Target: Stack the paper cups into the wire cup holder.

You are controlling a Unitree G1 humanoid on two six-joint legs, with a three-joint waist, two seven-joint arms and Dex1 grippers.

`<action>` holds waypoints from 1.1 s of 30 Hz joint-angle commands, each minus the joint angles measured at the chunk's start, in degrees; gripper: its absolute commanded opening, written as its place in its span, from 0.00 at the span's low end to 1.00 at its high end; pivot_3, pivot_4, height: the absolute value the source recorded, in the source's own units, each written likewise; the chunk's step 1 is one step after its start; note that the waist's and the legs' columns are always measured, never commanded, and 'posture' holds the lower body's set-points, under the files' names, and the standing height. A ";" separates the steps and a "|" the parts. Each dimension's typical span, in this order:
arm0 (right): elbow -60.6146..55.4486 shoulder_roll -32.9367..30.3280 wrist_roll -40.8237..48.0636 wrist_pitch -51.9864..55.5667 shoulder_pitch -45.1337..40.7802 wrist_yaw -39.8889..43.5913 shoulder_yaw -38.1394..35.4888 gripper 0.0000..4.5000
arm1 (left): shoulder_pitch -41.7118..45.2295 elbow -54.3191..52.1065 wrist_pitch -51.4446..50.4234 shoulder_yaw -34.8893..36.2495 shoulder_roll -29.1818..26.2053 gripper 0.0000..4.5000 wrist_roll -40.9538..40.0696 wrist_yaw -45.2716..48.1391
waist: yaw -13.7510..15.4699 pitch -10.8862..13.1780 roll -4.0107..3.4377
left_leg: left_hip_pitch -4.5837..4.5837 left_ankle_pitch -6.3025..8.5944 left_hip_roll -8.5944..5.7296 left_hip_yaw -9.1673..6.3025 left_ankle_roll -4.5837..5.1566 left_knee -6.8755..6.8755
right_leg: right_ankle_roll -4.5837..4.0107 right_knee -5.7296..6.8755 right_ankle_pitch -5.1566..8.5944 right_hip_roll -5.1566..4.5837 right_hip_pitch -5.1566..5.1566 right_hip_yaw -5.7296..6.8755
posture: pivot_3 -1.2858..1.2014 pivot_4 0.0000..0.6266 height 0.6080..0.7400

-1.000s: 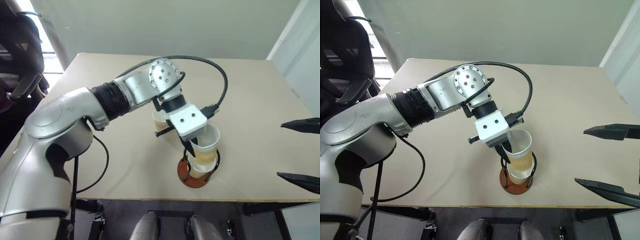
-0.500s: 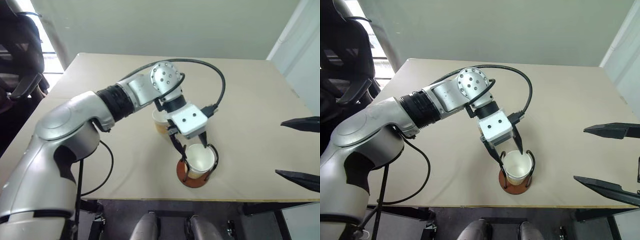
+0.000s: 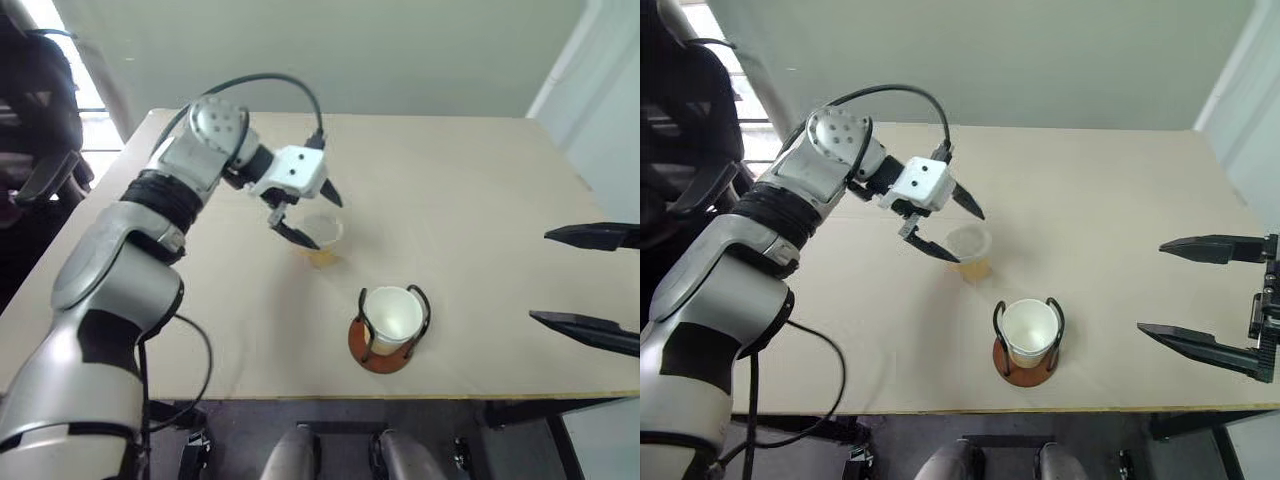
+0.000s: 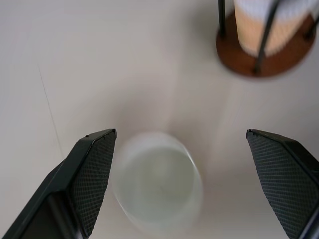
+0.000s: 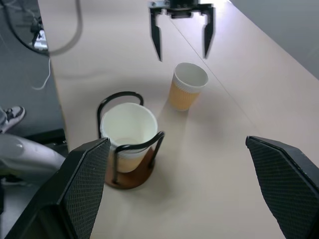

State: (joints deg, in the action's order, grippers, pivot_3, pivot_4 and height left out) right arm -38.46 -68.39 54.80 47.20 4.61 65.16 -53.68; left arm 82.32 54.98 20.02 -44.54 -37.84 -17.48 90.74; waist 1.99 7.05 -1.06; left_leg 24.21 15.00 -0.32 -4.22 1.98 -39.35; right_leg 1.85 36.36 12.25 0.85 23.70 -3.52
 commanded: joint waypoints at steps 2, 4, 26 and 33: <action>3.38 -1.81 -5.14 -3.68 -3.09 -2.71 5.30 1.00 | -0.78 1.63 -0.31 4.68 1.82 0.99 3.94 1.76 | 0.57 0.00 0.00 | 0.07 0.09 -0.06 -0.01 0.15 -0.17 | 0.07 -0.02 -0.04 -0.09 -0.01 0.01 | 0.52 0.24 1.00; 4.21 -1.98 -6.22 -4.19 -4.46 -3.52 6.85 1.00 | -1.40 2.34 0.39 6.11 3.09 0.99 5.75 1.76 | 0.67 0.00 -0.01 | 0.14 0.16 -0.09 0.04 0.27 -0.40 | 0.12 -0.03 -0.08 -0.13 -0.04 0.06 | 0.52 0.24 1.00; 1.46 -0.48 -6.79 0.77 -2.66 0.29 0.32 1.00 | -4.13 14.15 7.63 14.94 12.88 0.85 25.07 -8.70 | 0.53 0.01 0.00 | 0.22 0.22 -0.07 0.19 0.37 -0.66 | 0.24 -0.12 -0.15 -0.14 -0.04 -0.02 | 0.52 0.24 1.00; 1.02 -0.29 -6.73 1.67 -2.24 0.86 -0.62 1.00 | -3.66 15.30 8.61 18.21 13.98 0.28 26.86 -7.17 | 0.53 0.01 0.00 | 0.21 0.22 -0.07 0.21 0.37 -0.66 | 0.24 -0.13 -0.15 -0.13 -0.05 -0.03 | 0.52 0.24 1.00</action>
State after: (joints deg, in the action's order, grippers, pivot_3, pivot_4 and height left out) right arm -37.02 -68.55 47.63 48.85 2.64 65.57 -51.29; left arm 77.24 70.48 27.83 -28.09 -23.94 9.24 82.65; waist 2.52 7.05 -1.06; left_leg 24.42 15.22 -0.39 -4.01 2.35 -40.01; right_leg 2.09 36.23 12.11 0.72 23.65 -3.55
